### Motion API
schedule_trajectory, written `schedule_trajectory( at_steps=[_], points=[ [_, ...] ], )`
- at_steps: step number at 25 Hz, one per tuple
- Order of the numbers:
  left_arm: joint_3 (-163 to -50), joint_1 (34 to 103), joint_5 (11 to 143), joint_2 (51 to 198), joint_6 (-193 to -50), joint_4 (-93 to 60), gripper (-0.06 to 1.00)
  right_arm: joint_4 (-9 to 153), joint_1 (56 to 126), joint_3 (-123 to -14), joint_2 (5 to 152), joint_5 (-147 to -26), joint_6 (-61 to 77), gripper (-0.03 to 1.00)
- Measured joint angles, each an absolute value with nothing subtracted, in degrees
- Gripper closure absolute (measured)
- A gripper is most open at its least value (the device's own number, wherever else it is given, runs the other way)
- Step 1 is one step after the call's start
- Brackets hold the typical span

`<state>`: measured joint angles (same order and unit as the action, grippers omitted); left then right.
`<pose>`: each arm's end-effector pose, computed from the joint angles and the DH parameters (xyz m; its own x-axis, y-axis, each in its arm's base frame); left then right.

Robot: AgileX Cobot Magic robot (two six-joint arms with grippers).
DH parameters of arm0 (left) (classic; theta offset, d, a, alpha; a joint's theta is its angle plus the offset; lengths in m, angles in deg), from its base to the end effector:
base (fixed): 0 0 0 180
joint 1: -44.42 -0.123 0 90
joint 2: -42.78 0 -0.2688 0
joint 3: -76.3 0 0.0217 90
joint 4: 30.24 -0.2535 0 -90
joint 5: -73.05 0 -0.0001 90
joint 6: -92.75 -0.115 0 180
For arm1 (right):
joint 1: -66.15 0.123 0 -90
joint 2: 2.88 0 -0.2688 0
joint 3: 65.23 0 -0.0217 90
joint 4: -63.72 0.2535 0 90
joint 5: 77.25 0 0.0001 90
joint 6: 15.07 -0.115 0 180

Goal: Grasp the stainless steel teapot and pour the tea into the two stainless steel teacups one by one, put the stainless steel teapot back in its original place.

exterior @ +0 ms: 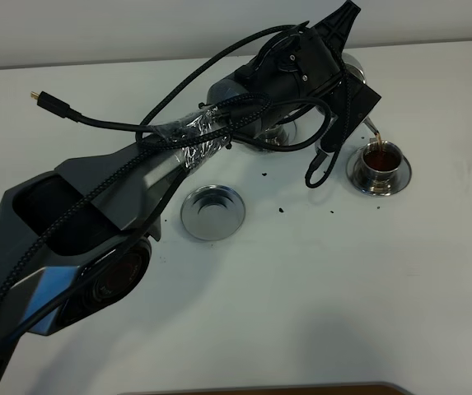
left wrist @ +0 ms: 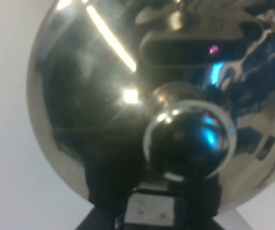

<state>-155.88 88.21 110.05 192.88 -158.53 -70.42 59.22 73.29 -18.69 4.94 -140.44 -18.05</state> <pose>0.4429 -0.3627 0.1785 0.5184 0.7345 0.4379 0.3176 -0.6408 0.6989 0.0296 -0.0044 0.2719 -0.4588 -0.0409 -0.8876 -0.0548 0.9983 -0.0176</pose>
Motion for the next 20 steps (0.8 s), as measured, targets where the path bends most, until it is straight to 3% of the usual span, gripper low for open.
schedule_trajectory(
  at_steps=[20],
  points=[
    [-155.9, 88.2, 116.4, 192.9, -156.1, -63.2, 0.69, 59.2, 73.3, -18.7, 4.9, -140.4, -18.0, 0.72]
  ],
)
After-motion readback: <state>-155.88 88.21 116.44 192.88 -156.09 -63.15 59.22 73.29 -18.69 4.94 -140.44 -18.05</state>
